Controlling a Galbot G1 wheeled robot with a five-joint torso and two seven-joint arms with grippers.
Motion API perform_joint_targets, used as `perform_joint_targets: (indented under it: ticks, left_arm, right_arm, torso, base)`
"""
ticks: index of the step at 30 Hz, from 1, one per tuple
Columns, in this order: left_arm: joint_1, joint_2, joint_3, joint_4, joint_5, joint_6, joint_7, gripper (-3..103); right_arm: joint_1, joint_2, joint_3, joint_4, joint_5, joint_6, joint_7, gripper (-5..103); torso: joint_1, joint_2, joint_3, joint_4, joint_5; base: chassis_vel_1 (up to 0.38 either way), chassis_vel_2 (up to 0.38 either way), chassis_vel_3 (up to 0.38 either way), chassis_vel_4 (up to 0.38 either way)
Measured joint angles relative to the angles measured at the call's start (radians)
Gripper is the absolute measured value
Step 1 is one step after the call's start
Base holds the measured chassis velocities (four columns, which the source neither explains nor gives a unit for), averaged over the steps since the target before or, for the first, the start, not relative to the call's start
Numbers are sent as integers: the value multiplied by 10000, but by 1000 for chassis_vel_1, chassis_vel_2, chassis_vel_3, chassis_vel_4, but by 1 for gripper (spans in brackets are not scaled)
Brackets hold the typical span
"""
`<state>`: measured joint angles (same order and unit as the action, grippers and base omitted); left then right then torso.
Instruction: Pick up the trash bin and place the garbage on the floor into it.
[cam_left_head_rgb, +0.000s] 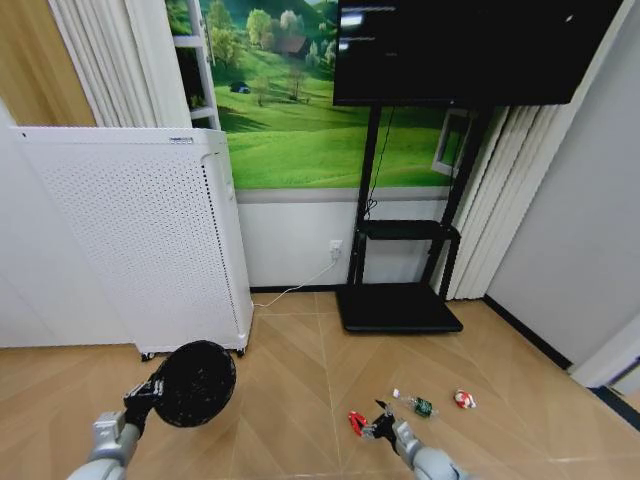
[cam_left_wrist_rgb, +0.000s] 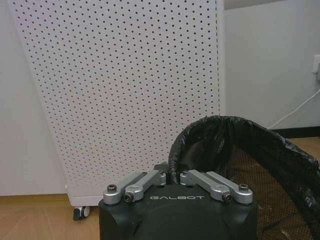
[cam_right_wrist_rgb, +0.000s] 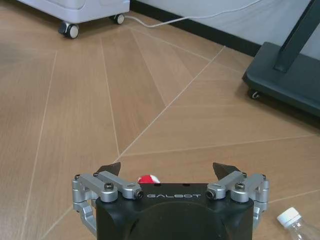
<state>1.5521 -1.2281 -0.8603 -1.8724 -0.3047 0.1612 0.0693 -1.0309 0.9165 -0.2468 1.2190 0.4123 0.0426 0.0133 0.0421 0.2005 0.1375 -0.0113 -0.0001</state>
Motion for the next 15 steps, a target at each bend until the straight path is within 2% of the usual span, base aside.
perform_joint_targets:
  ticks: [15]
  left_arm:
    - [-349,34,419,283,237,2,-1,7]
  right_arm:
    - [871,560,-1195,-2182,-344,457,-283,100]
  torso:
    - [0,0,0,1,2]
  base:
    - [0,0,0,0]
